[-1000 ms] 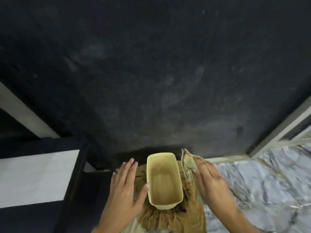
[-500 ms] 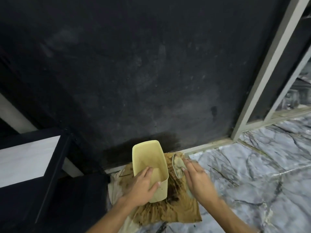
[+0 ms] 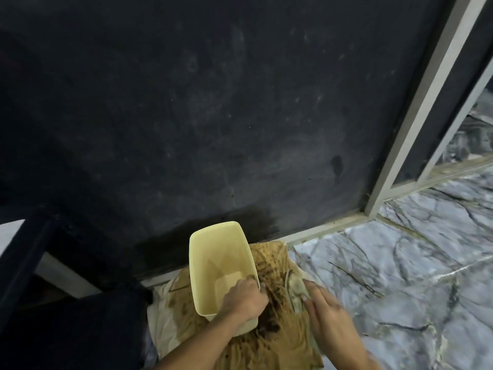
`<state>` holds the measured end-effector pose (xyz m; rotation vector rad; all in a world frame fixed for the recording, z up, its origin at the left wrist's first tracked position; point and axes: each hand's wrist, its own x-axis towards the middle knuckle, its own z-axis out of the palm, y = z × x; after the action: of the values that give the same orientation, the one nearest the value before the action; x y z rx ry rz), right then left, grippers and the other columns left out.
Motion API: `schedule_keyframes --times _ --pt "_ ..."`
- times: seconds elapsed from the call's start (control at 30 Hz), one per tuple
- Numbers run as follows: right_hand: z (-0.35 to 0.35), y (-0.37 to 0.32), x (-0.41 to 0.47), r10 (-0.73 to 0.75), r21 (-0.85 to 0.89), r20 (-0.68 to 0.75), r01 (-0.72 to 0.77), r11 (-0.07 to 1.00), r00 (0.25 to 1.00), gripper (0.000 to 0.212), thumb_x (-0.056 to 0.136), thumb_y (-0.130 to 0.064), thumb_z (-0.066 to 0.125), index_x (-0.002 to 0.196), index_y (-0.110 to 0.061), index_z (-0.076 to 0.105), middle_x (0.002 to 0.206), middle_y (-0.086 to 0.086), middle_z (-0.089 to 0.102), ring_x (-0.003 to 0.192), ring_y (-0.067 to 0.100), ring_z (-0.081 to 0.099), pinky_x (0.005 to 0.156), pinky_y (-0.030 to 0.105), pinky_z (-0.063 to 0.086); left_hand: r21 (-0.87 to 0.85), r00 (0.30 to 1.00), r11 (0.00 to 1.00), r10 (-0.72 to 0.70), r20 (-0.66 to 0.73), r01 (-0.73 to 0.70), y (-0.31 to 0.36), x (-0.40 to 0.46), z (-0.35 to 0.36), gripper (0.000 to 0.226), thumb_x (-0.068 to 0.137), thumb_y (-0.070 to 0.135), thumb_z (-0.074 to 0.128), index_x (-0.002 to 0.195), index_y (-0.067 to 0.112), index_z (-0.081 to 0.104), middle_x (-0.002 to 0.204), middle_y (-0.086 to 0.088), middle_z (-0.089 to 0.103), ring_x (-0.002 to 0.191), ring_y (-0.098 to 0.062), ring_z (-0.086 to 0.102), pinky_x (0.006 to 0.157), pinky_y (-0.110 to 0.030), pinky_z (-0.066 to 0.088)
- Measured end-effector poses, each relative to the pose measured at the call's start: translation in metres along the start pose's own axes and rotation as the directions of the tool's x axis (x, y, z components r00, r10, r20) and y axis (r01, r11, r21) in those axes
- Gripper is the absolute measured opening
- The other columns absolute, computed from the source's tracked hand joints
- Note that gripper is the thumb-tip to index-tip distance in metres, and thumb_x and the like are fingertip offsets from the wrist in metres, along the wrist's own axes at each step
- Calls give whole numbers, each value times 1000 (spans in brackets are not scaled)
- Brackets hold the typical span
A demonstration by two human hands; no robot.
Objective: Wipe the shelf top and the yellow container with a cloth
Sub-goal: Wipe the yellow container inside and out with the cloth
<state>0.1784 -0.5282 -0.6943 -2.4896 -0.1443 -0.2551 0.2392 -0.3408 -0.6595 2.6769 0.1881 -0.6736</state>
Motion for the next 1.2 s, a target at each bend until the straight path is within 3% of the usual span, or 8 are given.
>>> schedule_keyframes --times 0.27,0.4,0.5,0.67,0.73,0.83,1.1,1.2 --pt "36 8 7 33 115 9 -33 993 999 27 100 -22 51 125 -16 60 113 3 68 92 19 67 70 24 49 -191 995 981 -3 -99 -16 -56 -10 -15 37 104 35 40 123 12 62 119 -3 68 108 -22 65 96 -35 53" --pt "35 -11 12 126 294 -35 -110 949 991 13 100 -22 51 96 -30 60 71 -17 60 61 2 55 53 6 33 -499 982 860 11 -187 -105 -103 -47 -31 29 104 33 48 125 22 65 116 10 73 109 -8 67 94 -33 56" --pt "33 -33 18 188 485 -66 -133 864 980 32 100 -19 47 76 -40 45 59 -16 54 50 4 48 45 9 28 -578 985 812 -17 -174 -88 -116 -59 -15 15 103 33 52 107 39 64 104 26 75 104 8 65 83 -18 52" --pt "61 -62 23 49 637 79 -89 766 996 34 104 -24 39 98 -53 55 76 -15 61 61 4 54 53 15 41 -602 990 797 -44 -137 -48 -123 -56 17 16 92 54 54 98 45 65 104 41 68 102 7 66 91 -30 55" --pt "82 -73 19 -44 669 237 -130 732 971 35 105 -26 37 123 -53 51 105 -28 65 96 -4 60 81 13 46 -617 987 786 -63 -149 -43 -127 -54 21 24 84 56 54 94 41 70 100 33 73 102 -1 69 91 -34 56" --pt "117 -79 17 -127 622 375 -148 769 918 39 107 -35 33 145 -37 41 151 -27 34 142 -8 17 119 26 14 -641 987 767 -68 -148 -43 -132 -52 21 22 81 47 59 93 39 76 96 24 79 97 1 71 88 -29 56" --pt "155 -35 36 -9 310 357 -109 944 934 64 93 -69 24 152 -48 10 161 -23 1 145 -3 -10 120 37 -3 -677 989 735 -68 -128 -37 -136 -53 32 18 98 31 60 91 44 70 98 41 72 100 17 63 76 -4 48" --pt "162 7 37 171 245 333 -261 934 927 69 89 -76 20 151 -49 11 162 -19 7 147 0 -1 120 43 6 -665 973 746 -122 -197 -41 -138 -55 40 11 89 58 58 97 55 66 103 44 68 101 21 60 80 -11 46"
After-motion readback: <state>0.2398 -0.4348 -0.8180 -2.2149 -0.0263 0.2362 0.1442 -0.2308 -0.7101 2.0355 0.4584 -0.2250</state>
